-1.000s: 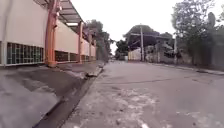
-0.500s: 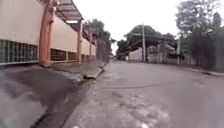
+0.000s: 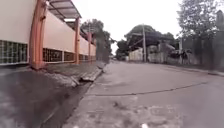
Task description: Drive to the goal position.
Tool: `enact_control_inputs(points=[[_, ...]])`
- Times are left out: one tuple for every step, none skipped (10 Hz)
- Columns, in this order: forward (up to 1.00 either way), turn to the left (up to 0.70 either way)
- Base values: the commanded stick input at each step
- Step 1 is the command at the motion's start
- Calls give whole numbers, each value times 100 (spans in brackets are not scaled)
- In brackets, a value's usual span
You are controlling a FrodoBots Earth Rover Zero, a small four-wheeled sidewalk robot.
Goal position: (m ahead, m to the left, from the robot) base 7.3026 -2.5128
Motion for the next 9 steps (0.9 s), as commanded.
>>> enact_control_inputs(points=[[85, 0], [85, 0], [85, 0], [85, 0], [85, 0], [85, 0], [85, 0], [85, 0], [85, 0]])
